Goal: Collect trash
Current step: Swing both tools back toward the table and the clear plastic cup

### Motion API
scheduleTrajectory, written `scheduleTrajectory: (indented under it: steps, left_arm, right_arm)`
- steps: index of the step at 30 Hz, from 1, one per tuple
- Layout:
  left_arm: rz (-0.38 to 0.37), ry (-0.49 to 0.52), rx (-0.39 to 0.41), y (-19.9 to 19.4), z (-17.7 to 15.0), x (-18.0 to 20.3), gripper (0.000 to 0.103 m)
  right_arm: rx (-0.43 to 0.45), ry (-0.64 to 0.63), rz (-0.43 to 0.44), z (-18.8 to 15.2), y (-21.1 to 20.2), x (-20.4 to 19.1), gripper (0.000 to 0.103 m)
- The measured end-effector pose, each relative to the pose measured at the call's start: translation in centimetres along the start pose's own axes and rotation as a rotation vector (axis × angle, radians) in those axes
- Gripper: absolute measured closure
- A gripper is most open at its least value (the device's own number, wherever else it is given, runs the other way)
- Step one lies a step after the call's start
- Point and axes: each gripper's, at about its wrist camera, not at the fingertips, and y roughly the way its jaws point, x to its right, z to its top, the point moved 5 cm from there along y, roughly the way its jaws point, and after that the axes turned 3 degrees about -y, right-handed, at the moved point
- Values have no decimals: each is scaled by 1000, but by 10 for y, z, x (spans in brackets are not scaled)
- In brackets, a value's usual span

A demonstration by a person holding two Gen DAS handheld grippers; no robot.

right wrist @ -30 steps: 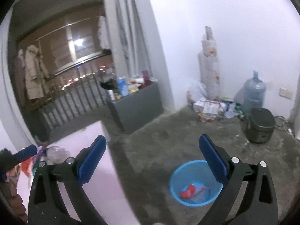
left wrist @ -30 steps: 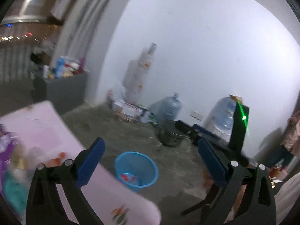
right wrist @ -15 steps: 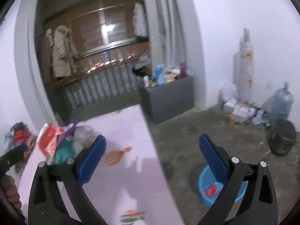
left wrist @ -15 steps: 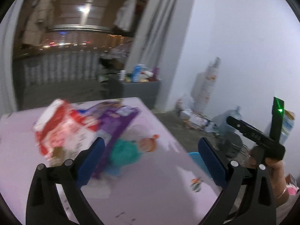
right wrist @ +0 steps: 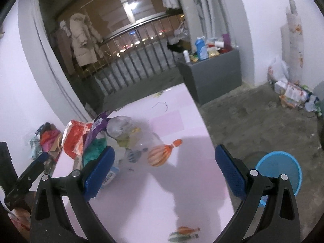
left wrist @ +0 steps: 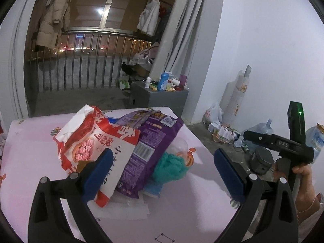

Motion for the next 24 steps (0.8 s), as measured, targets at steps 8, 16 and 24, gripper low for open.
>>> scheduleTrajectory:
  steps: [8,16,24]
  left_arm:
    - [35,-16,-3,27,22,-8,6]
    - [40,-19,-46,59,30,-9,6]
    - [-20,-13,-75,72,26,-9,6]
  right_arm:
    - [-93,-19,78,9,51,-20,9]
    - [-200,-69,160,6,103,-47,21]
    - [-266,-99,179,6,135,-55,31]
